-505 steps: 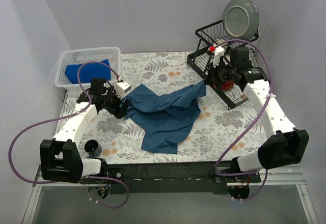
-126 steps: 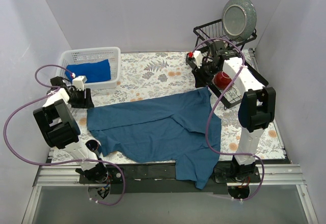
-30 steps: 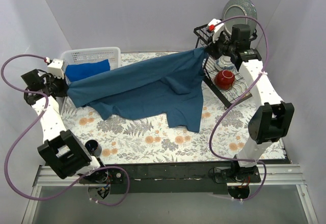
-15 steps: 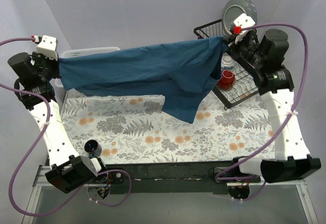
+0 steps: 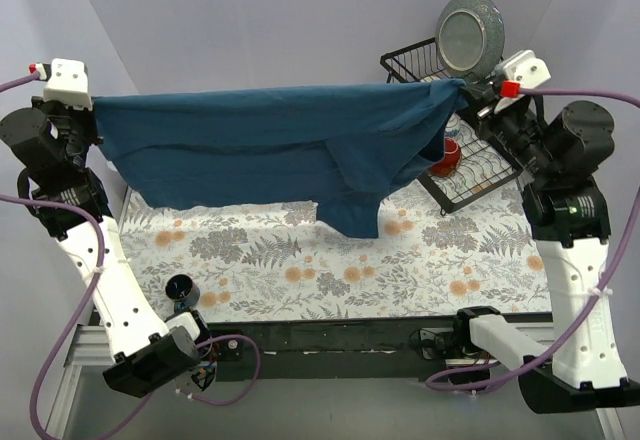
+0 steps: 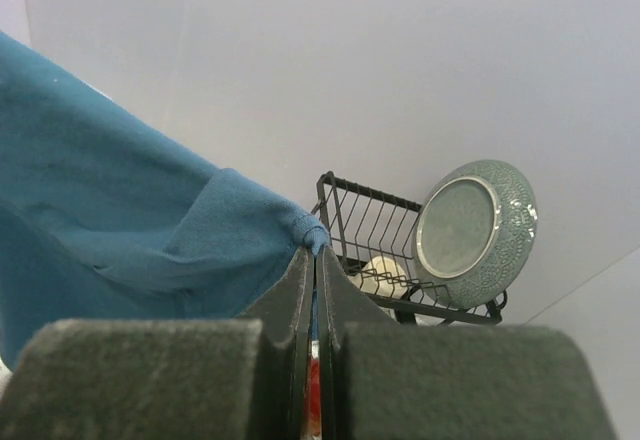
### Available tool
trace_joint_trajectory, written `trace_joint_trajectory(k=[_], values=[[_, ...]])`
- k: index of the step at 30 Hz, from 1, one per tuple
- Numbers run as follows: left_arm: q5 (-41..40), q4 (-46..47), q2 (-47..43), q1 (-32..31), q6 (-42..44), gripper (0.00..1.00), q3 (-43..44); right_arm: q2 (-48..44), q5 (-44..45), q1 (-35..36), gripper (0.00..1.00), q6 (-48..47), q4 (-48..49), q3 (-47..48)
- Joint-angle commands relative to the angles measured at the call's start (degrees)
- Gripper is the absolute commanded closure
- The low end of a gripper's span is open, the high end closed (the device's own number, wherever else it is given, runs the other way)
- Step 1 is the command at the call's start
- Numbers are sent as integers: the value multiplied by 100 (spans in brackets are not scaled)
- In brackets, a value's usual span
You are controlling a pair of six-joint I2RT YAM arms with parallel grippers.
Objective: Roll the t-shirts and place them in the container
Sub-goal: Fold the T-shirt at the center of the board.
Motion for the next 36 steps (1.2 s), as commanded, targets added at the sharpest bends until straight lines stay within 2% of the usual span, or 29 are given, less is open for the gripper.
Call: trace_joint_trajectory(k=[1,6,10,14,17,22,25,28,30,34,36], values=[[-371,243,-407,74,-360,100,434,-440,253,-43,99,115,-58,473],[-371,217,-741,65,-387,100,532,-678,174,-43,99,202,-497,1001],[-678,216,-1013,-22,-361,100,506,-836,252,-43,99,203,-822,1371],[-1319,435,-1355,-128,-282,100,383,-1125,270,-43,99,132,-1121,1520],[-1391,541,-1505,-259,-177,100,330,-1223,244,-60,99,141,-1305,1661],[-1532,919,-1524,-488,-97,100,286,-1065,261,-69,99,159,-1350,1924],[-1260,832,-1348,-497,60,100,138,-723,209,-69,99,176,-1350,2004],[-874,411,-1085,-506,376,100,-108,-345,-10,-78,99,220,-1193,1725],[-619,51,-979,-497,526,100,-573,-99,-273,-69,99,246,-1052,1391],[609,-836,-436,-497,895,100,-1286,436,-757,-78,99,386,-220,100],[815,-1111,249,-497,923,100,-1619,753,-793,-69,99,457,195,-613]])
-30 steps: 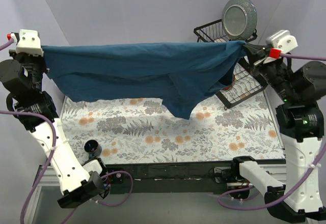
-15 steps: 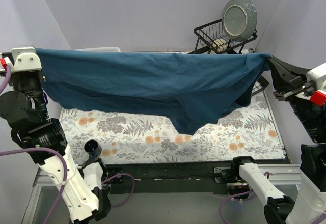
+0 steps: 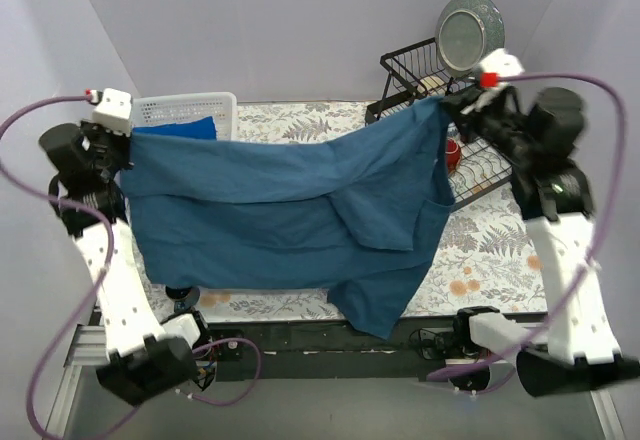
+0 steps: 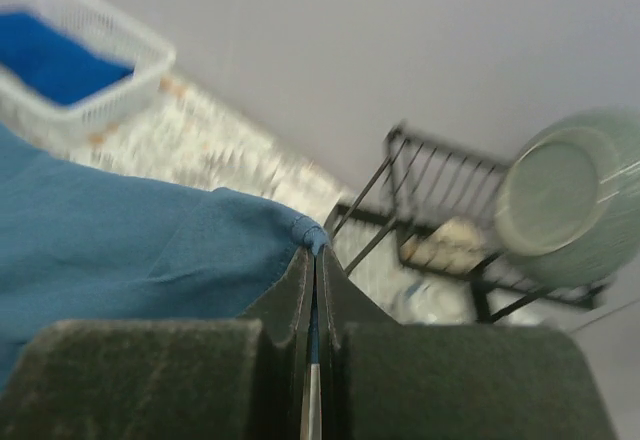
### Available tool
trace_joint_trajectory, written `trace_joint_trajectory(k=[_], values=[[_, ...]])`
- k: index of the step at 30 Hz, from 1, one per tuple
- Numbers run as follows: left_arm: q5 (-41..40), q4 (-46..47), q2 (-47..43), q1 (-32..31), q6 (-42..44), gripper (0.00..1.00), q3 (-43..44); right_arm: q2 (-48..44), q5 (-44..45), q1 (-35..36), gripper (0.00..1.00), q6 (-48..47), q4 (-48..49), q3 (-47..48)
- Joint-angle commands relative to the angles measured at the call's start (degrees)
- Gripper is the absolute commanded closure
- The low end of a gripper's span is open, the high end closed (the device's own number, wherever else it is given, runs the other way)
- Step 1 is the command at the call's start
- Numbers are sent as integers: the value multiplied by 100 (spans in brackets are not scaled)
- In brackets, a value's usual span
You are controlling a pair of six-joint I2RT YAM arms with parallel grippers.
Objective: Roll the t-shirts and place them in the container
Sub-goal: Fold the T-shirt at the center of the board.
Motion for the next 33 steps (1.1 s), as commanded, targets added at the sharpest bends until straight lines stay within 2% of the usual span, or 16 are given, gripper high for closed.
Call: trace_joint_trajectory(k=[1,2,5,7,10,13,15,21,26,33], values=[[946,-952,1158,-14,252,100,-683,1052,-354,-15,99,232,1063,-1172],[807,-516,1569,-5,51,100,-788,1308,-345,-6,99,215,1387,-1278],[639,417,2046,-14,-223,100,-922,2407,-319,3,99,127,1715,-964],[691,517,2486,-5,-381,100,-466,3204,-328,3,99,74,1681,-201],[560,535,2838,-5,-785,100,393,3883,-345,12,99,65,1593,925],[586,535,2751,-14,-1041,100,826,4105,-327,3,99,92,1426,1663],[630,517,2567,-5,-1137,100,906,4045,-380,3,99,65,1330,1815],[604,333,1312,-14,-1112,100,503,2939,-494,21,99,21,1302,1149],[323,-123,109,-5,-1050,100,257,1393,-477,12,99,65,1241,139],[-239,-572,-1324,-110,-1138,100,502,-568,-416,12,99,74,452,-311]])
